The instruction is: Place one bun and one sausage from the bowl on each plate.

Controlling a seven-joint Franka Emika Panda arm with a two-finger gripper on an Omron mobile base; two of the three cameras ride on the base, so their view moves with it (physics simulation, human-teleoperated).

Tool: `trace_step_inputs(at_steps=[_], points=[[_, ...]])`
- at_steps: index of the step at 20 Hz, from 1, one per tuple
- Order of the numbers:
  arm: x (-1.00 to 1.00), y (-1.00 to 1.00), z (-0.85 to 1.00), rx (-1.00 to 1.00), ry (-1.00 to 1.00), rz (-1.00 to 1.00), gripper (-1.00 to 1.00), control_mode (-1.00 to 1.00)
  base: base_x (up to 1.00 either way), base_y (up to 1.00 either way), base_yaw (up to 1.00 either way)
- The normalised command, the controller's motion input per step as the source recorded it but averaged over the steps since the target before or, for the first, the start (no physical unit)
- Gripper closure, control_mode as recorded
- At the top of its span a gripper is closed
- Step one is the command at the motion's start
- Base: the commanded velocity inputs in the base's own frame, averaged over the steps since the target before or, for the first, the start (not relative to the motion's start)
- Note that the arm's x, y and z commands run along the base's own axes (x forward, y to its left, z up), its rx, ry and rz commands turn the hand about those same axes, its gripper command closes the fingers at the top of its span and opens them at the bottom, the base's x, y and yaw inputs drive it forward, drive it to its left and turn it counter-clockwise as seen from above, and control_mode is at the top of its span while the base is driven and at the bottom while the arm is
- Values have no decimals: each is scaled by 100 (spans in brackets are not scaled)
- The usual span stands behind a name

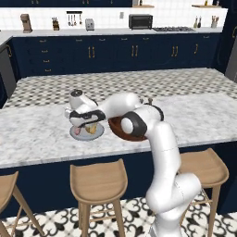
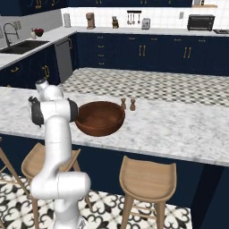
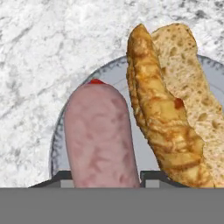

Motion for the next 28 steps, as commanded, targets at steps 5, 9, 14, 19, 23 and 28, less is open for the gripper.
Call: trace_step_inputs(at_steps=[5, 9, 14, 19, 23, 28], points=[[4, -2, 0, 0, 1, 0, -100, -100, 0, 0, 0], [-39, -29, 18, 4, 0, 2, -100, -100, 0, 0, 0], [-94, -62, 45, 11, -8, 4, -100, -100, 0, 0, 0], [-100, -90, 47, 14, -16, 11, -100, -100, 0, 0, 0], [-100, -73, 86, 8, -13, 12, -100, -100, 0, 0, 0], [-100, -46, 100, 10, -43, 3, -100, -100, 0, 0, 0]])
